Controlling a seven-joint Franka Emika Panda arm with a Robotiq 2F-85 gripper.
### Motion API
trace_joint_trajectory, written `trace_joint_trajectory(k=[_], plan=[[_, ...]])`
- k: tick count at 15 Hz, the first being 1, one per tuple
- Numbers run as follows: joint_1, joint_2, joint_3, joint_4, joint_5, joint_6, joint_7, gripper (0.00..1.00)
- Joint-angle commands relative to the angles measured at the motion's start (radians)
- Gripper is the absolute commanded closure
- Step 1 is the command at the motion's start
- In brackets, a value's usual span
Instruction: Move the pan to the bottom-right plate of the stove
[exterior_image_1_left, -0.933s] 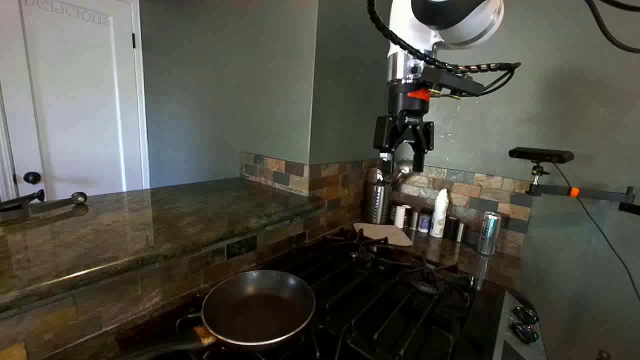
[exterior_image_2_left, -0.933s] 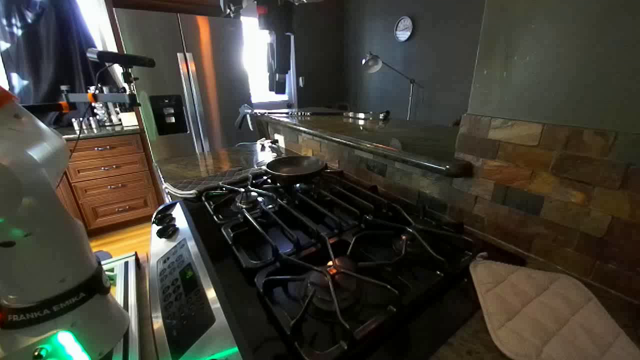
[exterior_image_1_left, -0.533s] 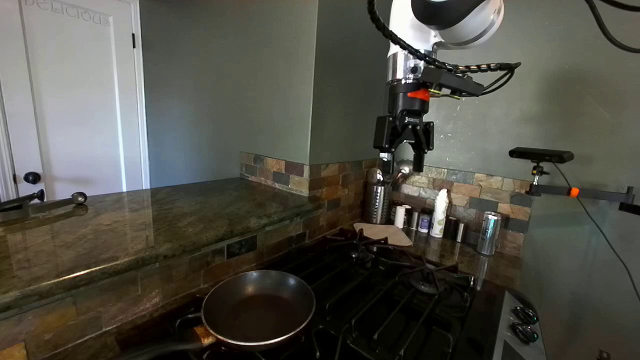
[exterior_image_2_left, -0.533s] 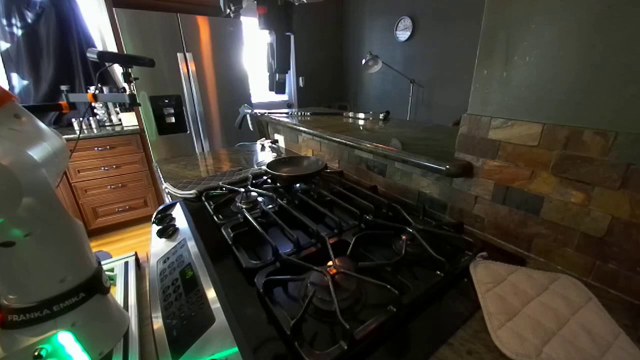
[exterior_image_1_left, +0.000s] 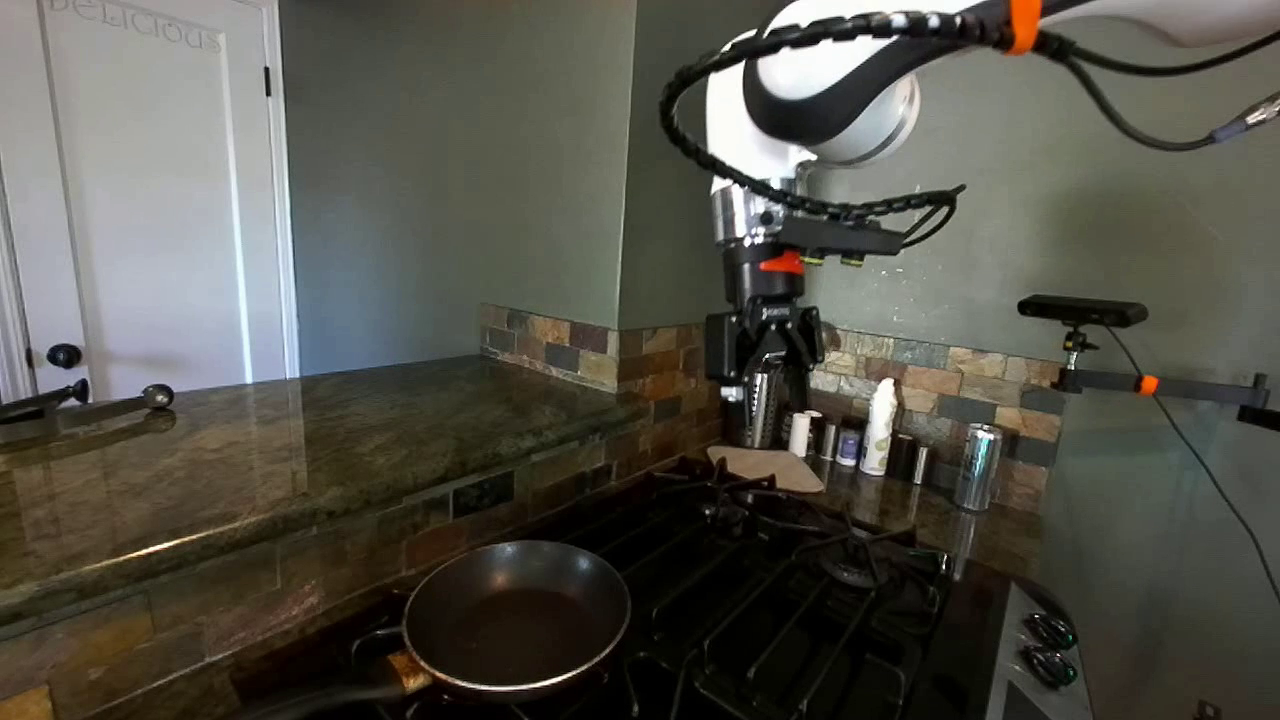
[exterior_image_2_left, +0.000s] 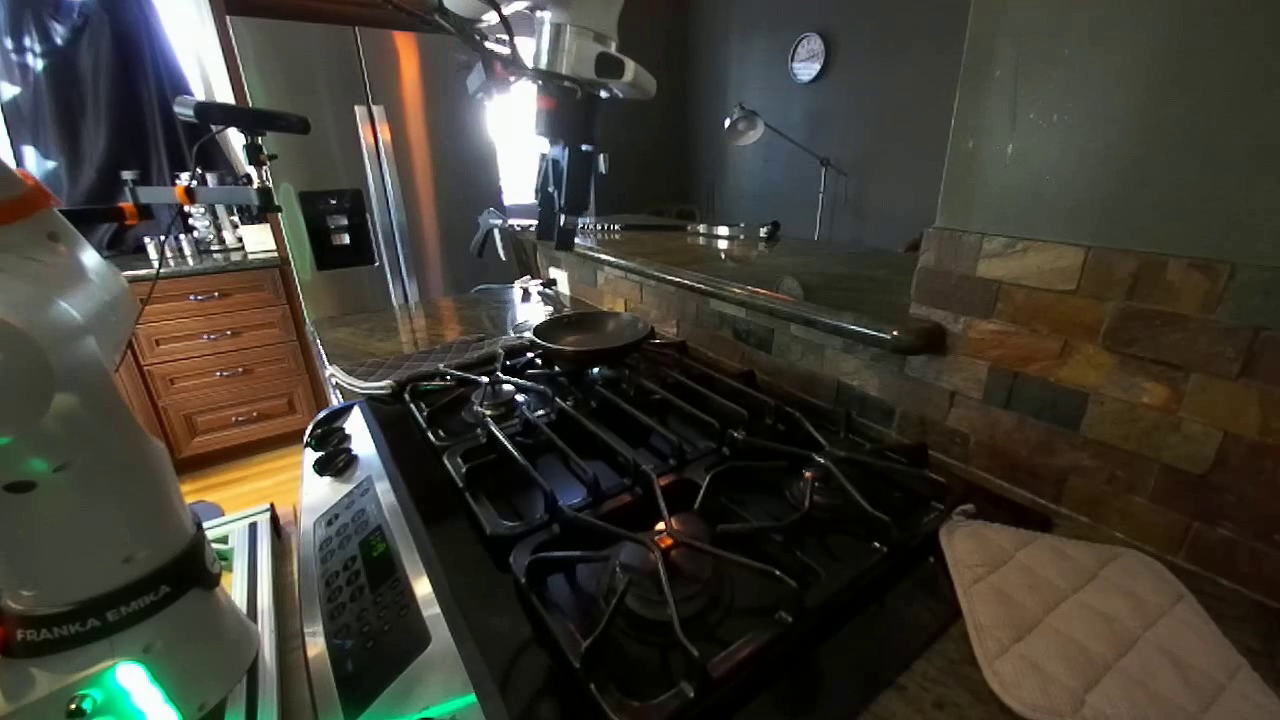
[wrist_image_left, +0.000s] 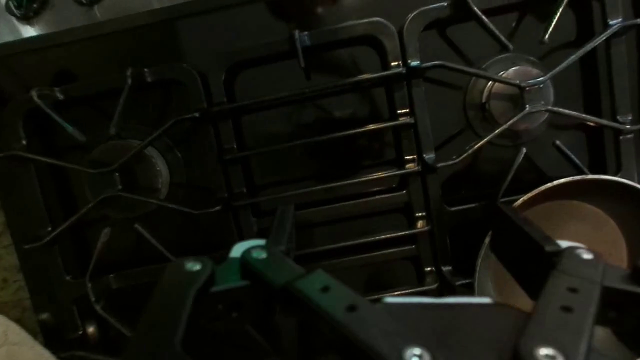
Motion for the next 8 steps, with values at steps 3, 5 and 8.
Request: trace_joint_trajectory(k=[3, 5, 8], plan=[[0.051, 0.141, 0.045, -0.018, -0.032, 0.200, 0.071, 0.00], [0.062, 0.175, 0.048, -0.025, -0.039, 0.302, 0.082, 0.00], [0.075, 0.225, 0.045, -0.034, -0.051, 0.452, 0.077, 0.00]])
